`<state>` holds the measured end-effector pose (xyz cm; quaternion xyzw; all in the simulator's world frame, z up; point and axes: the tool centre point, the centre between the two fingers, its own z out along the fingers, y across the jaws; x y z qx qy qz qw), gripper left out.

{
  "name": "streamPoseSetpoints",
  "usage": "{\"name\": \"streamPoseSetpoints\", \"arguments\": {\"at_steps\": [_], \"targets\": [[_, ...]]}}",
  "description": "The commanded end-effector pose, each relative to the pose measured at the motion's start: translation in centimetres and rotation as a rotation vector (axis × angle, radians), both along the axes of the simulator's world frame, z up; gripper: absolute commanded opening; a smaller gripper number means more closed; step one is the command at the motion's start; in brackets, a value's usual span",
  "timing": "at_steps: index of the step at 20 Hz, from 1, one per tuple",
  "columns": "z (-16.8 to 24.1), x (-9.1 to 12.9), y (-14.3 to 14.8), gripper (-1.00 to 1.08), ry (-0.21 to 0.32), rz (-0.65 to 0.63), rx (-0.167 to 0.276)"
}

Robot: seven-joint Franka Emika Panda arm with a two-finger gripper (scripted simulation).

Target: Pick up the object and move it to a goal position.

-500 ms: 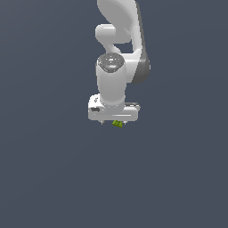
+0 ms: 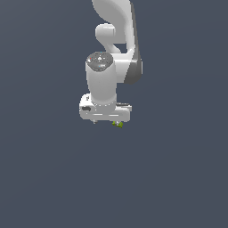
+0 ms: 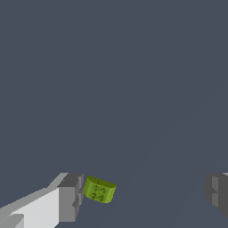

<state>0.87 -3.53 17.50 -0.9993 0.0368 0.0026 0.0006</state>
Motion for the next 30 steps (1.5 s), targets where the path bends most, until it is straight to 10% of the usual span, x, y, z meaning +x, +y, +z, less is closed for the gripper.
{"name": "streamPoseSetpoints", "arguments": {"at_steps": [1,16,30], "targets": [[0.1,0.0,-1.1,1.0,-0.001,-0.011,-0.005],[-0.8,-0.5,-0.7,1.0,0.0,0.07,-0.008],[-4.4,-3.0,0.8,1.0,0.005,0.415,-0.017]]}}
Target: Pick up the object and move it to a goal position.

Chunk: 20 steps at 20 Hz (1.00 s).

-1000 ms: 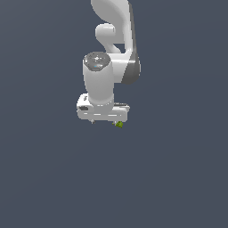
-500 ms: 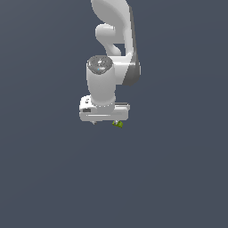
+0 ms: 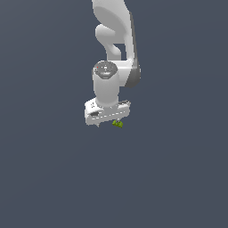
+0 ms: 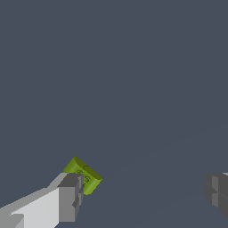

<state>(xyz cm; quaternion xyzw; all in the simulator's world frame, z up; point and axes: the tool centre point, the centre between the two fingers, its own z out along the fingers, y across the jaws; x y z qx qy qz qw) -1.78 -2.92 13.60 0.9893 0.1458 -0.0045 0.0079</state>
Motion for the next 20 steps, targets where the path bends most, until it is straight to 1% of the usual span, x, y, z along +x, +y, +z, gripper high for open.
{"name": "streamPoseSetpoints", "arguments": {"at_steps": [1,20], "targets": [[-0.8,-0.6,0.4,1.0,0.001,0.081,-0.001],[-5.9,-5.8,3.8,1.0,0.005,0.687,0.009]]}}
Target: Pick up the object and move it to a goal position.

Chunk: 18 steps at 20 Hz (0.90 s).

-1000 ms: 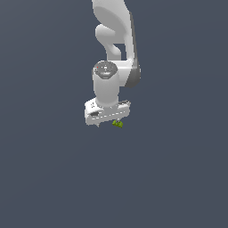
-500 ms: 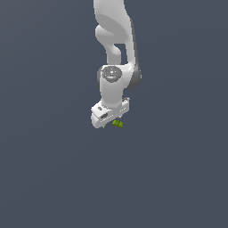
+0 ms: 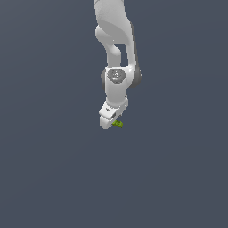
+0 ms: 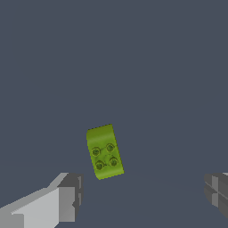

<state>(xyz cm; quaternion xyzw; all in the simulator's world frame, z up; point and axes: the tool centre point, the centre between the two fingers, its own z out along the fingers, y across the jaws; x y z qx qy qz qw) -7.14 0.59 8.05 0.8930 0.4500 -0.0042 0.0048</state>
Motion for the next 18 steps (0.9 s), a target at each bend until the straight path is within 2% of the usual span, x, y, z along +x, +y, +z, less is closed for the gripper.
{"name": "streamPoseSetpoints", "arguments": {"at_steps": [1,10,18], "targets": [[-0.5,-0.7,0.4,1.0,0.0,0.073,0.003],[-1.6,-2.2,1.5,1.0,-0.001,0.232,0.011],[-1.8,-2.4,1.6,1.0,-0.001,0.257,0.013]]}}
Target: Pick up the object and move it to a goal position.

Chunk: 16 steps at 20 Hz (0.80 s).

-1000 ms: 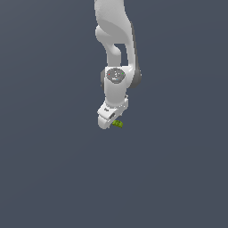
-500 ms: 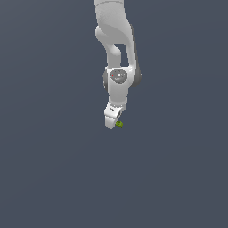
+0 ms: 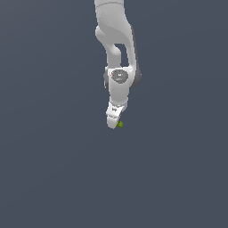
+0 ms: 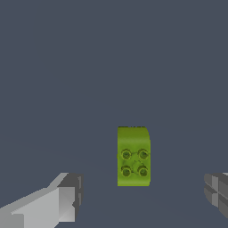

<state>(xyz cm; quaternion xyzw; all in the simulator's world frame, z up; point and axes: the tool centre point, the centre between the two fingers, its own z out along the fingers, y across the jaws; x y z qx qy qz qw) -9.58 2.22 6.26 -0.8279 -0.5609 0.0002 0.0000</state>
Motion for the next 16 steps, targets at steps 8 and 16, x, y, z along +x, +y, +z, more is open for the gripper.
{"name": "streamPoseSetpoints", "arguments": {"at_steps": [8,16], "targets": [[-2.3,-0.1,0.0,1.0,0.0,0.003,0.0],[-4.9,-0.1,0.0,1.0,0.0,0.005,0.0]]}}
